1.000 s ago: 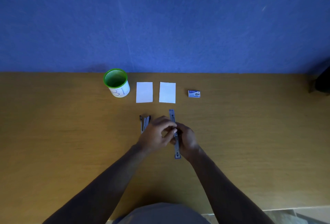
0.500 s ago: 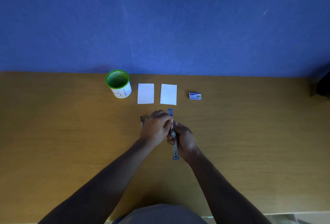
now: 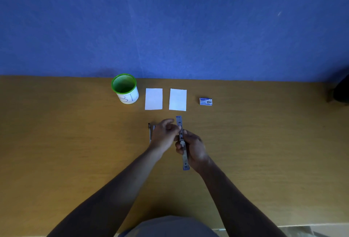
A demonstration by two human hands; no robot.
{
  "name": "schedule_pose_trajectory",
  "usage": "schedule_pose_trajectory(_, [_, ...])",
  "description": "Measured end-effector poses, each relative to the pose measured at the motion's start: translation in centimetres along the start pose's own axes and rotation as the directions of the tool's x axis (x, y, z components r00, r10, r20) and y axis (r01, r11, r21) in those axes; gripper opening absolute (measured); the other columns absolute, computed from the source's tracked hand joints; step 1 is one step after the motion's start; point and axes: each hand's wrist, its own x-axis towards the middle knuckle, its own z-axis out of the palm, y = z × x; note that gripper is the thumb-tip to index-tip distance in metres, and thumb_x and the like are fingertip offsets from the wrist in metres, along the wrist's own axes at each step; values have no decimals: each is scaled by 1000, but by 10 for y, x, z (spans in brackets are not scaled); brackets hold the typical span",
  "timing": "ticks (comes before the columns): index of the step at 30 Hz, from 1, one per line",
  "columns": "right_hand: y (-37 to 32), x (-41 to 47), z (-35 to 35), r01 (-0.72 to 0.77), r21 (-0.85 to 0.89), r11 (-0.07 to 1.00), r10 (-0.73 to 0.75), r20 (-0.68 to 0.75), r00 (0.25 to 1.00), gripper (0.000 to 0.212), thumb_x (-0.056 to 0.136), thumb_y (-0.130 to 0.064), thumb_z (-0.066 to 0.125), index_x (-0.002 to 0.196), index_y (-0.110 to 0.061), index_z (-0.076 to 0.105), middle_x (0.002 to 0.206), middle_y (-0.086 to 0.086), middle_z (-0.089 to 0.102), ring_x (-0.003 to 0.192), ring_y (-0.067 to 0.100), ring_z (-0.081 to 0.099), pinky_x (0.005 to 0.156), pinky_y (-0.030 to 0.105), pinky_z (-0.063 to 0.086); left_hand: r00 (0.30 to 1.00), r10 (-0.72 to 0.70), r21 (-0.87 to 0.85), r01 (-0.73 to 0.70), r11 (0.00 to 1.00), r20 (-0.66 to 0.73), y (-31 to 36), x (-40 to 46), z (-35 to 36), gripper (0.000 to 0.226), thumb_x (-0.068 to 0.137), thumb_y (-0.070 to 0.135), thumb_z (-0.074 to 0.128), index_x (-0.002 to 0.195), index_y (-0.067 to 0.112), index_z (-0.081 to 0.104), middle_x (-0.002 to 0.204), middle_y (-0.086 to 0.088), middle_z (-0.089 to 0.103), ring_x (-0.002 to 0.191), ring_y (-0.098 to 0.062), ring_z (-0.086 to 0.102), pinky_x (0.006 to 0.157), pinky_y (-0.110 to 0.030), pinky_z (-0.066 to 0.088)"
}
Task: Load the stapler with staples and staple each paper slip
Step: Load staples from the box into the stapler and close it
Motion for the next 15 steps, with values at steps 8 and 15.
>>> schedule_pose_trajectory(8, [-4, -8, 1, -103, -50, 993, 106, 62, 992, 28, 105, -16, 41, 125, -6, 58, 108, 16, 68, 91, 30, 72, 66, 43, 60, 1000, -26, -5, 26, 1000, -17, -1, 3, -2, 15, 85, 17, 70, 98, 9, 70, 92, -6, 73, 83, -16, 68, 73, -31, 56])
schedule_pose_trajectory(15, [-31, -9, -1, -134, -36, 990, 138, 143, 980, 41, 105, -35, 43, 118, -2, 65, 102, 12, 70, 90, 27, 72, 81, 39, 59, 999, 45, -3, -45, 999, -10, -8, -1, 0, 15, 83, 6, 68, 96, 12, 71, 86, -4, 75, 79, -16, 72, 69, -30, 58])
